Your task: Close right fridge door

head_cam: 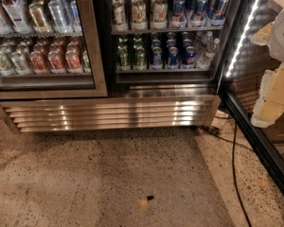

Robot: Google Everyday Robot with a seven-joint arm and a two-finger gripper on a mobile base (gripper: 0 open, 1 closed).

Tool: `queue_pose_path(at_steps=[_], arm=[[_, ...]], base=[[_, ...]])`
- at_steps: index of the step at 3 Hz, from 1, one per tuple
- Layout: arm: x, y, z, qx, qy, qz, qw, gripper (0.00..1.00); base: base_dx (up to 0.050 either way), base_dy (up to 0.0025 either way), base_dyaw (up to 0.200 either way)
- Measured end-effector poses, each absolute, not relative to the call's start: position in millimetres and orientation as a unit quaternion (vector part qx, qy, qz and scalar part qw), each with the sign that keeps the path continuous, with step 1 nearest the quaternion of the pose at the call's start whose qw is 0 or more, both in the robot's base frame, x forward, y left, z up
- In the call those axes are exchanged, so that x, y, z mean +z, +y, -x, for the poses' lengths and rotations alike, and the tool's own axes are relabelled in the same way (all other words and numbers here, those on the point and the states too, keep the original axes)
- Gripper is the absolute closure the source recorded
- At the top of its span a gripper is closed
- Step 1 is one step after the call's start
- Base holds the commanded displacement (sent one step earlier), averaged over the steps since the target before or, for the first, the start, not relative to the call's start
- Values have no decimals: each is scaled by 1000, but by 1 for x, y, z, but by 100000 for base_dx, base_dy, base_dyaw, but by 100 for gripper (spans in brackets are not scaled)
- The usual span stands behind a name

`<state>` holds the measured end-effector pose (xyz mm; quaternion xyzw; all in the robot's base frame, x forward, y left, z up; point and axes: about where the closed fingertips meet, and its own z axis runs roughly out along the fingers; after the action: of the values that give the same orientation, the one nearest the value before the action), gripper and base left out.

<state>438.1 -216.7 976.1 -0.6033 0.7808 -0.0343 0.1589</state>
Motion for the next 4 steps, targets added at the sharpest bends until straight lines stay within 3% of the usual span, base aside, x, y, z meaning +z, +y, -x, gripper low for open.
queue_pose_path(at_steps=[4], arm=[[976, -217, -438, -34, 781, 603, 159, 0]], base=[[4, -7, -19873]])
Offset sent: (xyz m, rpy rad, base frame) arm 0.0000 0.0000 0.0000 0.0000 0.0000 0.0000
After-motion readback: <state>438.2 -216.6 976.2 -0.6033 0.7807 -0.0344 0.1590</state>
